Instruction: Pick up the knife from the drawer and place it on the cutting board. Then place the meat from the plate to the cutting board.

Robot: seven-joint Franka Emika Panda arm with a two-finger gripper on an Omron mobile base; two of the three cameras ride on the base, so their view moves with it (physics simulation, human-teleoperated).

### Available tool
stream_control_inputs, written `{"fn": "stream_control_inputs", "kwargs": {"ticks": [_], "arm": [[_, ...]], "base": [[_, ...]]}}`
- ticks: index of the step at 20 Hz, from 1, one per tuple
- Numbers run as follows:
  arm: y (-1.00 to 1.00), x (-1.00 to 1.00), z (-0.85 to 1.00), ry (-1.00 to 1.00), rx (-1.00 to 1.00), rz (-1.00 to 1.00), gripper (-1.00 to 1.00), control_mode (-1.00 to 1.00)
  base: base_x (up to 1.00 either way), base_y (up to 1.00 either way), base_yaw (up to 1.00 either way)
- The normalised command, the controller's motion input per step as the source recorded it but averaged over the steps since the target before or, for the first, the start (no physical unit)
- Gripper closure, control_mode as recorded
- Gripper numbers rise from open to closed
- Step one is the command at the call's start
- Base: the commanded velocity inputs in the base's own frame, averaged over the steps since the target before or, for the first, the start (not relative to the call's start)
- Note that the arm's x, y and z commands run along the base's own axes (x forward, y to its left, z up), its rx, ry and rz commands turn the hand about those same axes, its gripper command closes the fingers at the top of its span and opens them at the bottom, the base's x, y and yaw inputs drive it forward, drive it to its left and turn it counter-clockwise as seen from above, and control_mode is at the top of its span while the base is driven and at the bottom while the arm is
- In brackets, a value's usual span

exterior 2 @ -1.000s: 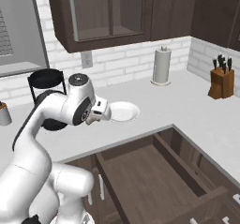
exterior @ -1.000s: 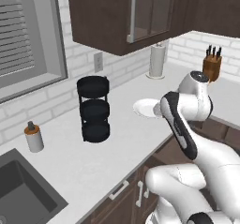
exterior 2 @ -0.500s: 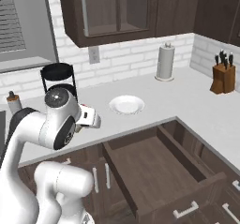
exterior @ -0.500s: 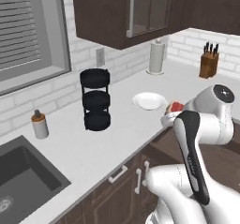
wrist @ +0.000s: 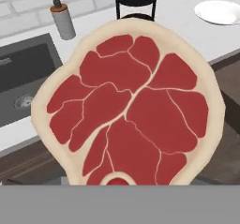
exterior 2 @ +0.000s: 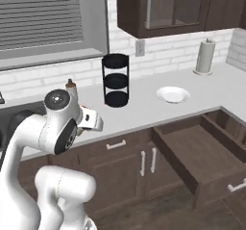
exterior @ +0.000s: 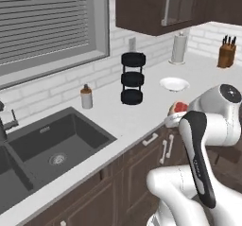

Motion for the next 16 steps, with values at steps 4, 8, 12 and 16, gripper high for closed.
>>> {"fn": "stream_control_inputs", "kwargs": {"ticks": [4,8,12,16], "arm": [[0.0,0.0,0.0,0.0,0.0,0.0,1.0,1.0],[0.0,0.0,0.0,0.0,0.0,0.0,1.0,1.0],[0.0,0.0,0.0,0.0,0.0,0.0,1.0,1.0],[0.0,0.0,0.0,0.0,0.0,0.0,1.0,1.0]], "base": [[-1.0,1.0,0.25],[-1.0,1.0,0.23],[-1.0,1.0,0.26],[-0.82,1.0,0.3]]}}
